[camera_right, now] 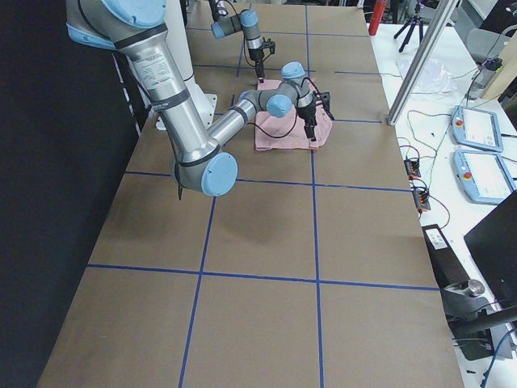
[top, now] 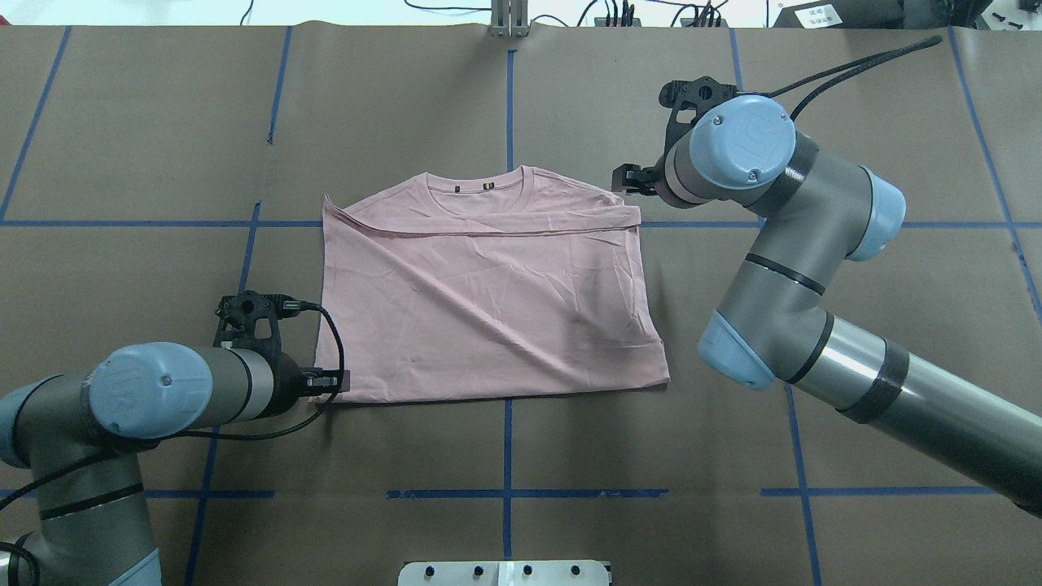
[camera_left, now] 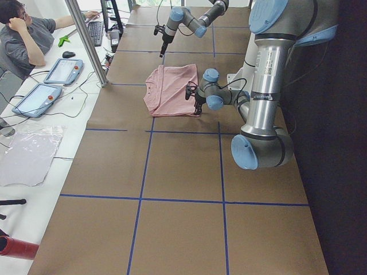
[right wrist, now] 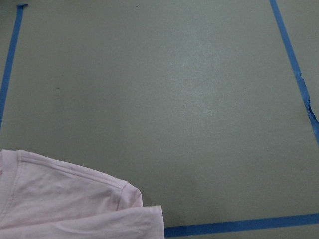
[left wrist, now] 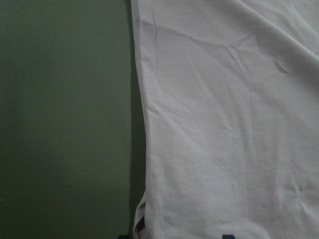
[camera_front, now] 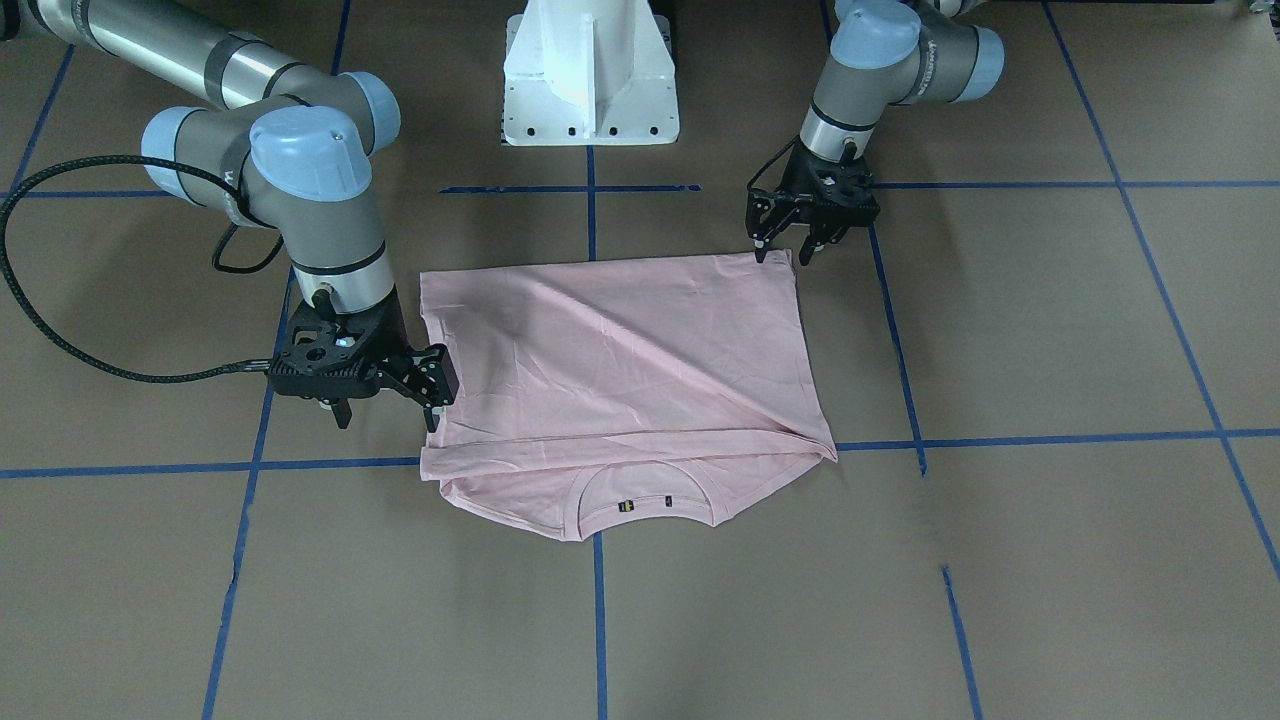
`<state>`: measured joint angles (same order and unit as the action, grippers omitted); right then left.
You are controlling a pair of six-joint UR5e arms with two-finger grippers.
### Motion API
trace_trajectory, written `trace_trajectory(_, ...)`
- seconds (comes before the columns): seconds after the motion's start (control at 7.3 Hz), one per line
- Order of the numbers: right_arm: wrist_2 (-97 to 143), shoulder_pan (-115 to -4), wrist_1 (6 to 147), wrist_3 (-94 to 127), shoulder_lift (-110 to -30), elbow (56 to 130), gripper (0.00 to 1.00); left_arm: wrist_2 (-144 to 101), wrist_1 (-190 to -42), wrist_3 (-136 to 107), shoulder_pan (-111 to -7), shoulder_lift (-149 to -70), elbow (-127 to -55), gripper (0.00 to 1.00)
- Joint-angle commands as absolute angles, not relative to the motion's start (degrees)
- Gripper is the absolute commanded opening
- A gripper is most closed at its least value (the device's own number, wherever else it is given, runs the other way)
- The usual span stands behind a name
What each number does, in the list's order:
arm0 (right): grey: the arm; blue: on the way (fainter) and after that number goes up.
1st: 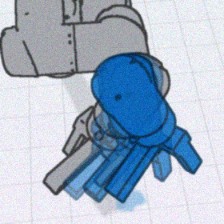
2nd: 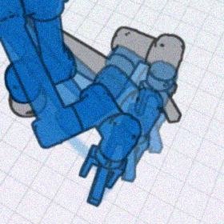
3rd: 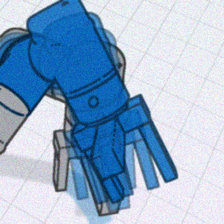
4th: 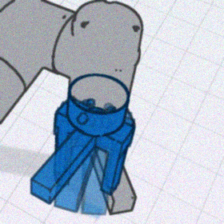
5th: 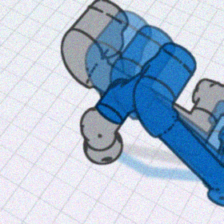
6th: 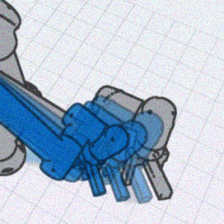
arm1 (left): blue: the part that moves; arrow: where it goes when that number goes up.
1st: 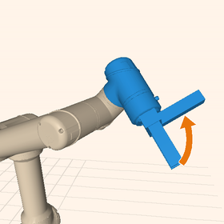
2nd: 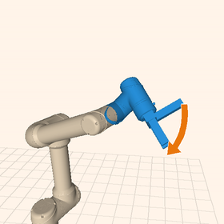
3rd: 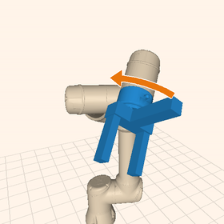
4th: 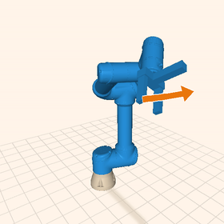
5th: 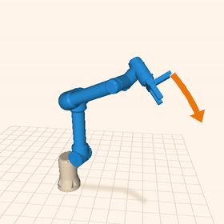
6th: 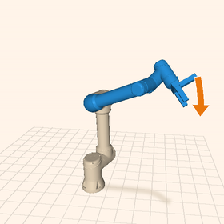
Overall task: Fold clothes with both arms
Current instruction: 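Lower the left gripper to the folded shirt's side edge while the right arm holds, then close the left gripper on the shirt's side edge nearest the robot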
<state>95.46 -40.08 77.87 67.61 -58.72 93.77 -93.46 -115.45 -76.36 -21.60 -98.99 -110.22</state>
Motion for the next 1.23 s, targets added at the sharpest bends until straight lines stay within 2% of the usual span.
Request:
trace_trajectory(0.0,95.45,-40.08,77.87,67.68,-58.97,93.78,1.0,-93.43,-115.4,-76.38,-21.18,-98.96,-109.86,0.61)
trace_trajectory(0.41,95.36,-40.08,77.78,67.68,-58.97,93.78,1.0,-93.43,-115.4,-76.46,-20.13,-98.96,-109.86,0.59)
trace_trajectory(0.55,95.45,-40.08,77.87,67.68,-58.97,93.78,1.0,-93.43,-115.31,-76.46,-19.78,-98.96,-109.69,0.48)
trace_trajectory(0.69,95.36,-40.08,77.87,67.68,-58.97,93.78,1.0,-93.43,-115.31,-76.46,-19.78,-98.96,-109.6,0.44)
trace_trajectory(0.82,95.36,-40.08,77.87,67.68,-58.97,93.69,1.0,-93.43,-115.31,-76.46,-19.6,-98.96,-109.6,0.35)
trace_trajectory(0.96,95.36,-40.08,77.87,67.68,-58.97,93.69,1.0,-93.34,-115.31,-76.38,-19.6,-98.96,-109.6,0.12)
trace_trajectory(1.1,95.36,-40.08,77.87,67.68,-58.97,93.69,1.0,-93.34,-115.31,-76.29,-19.6,-98.79,-109.6,0.0)
